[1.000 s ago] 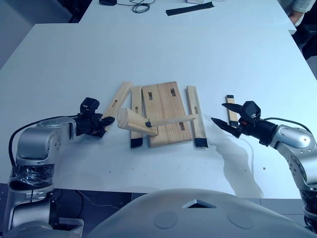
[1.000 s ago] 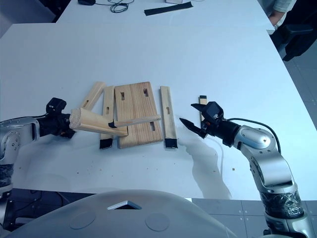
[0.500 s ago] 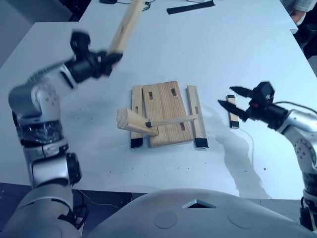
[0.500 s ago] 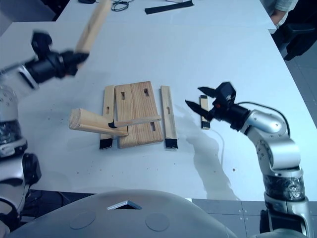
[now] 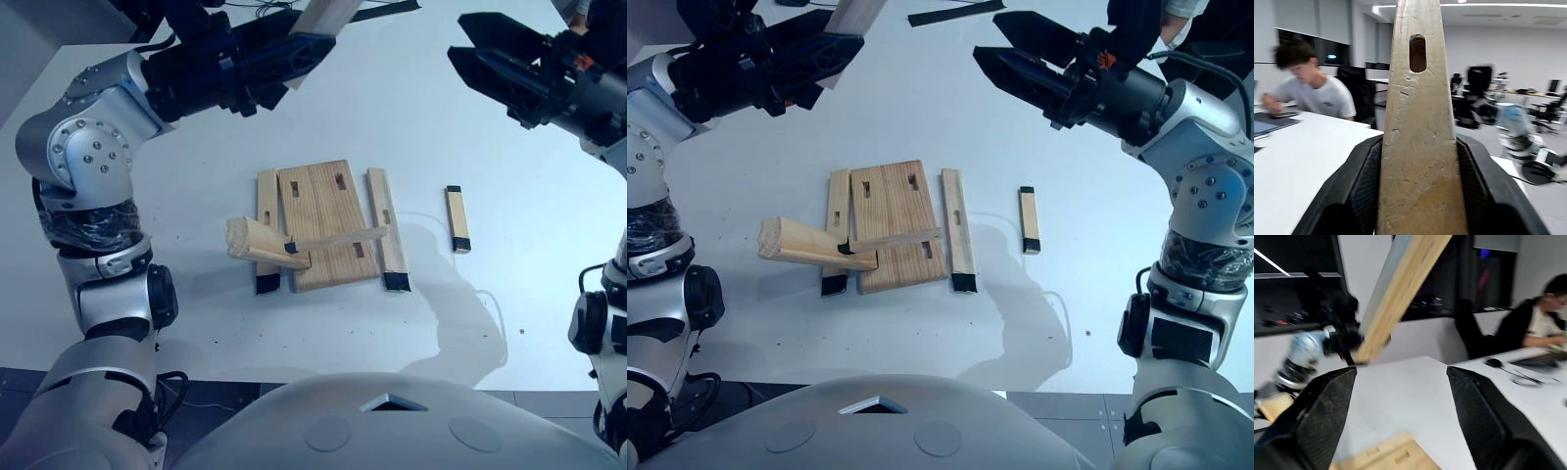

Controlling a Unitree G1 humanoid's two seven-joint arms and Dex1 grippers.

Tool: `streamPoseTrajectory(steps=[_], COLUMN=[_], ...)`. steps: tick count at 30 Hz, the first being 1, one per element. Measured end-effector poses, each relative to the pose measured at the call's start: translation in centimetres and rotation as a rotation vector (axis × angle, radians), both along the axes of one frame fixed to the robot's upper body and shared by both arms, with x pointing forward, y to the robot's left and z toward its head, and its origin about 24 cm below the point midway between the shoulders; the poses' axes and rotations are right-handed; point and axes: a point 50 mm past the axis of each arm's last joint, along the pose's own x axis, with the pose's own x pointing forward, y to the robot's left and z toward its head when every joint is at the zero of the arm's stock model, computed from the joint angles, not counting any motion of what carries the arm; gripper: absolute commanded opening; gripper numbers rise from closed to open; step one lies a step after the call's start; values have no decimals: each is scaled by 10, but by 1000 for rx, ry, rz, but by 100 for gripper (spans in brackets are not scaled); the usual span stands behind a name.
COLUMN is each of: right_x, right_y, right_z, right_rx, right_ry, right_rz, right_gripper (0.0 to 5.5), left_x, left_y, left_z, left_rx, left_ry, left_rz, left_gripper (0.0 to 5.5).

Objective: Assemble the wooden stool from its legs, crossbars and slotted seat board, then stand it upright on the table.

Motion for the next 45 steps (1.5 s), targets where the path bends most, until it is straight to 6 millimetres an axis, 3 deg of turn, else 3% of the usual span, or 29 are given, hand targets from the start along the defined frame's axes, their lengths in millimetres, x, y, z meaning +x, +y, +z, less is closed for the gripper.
streamPoseTrajectory(steps=[7, 15, 33, 45], right_x=[-3, -2, 8, 6], right_y=[11, 24, 33, 46], right_z=[-5, 8, 4, 14], right_rx=[70, 115, 20, -27], right_ry=[66, 27, 49, 26], right_rz=[122, 220, 268, 352], right_gripper=[340, 340, 340, 340], left_x=[-7, -8, -17, -20], left_y=[-5, -9, -15, -18], left_z=[-10, -18, -27, -36], left_rx=[15, 18, 34, 59], left_ry=[53, 98, 128, 149], left_rz=[-103, -160, -211, -229], left_gripper=[201, 201, 201, 201])
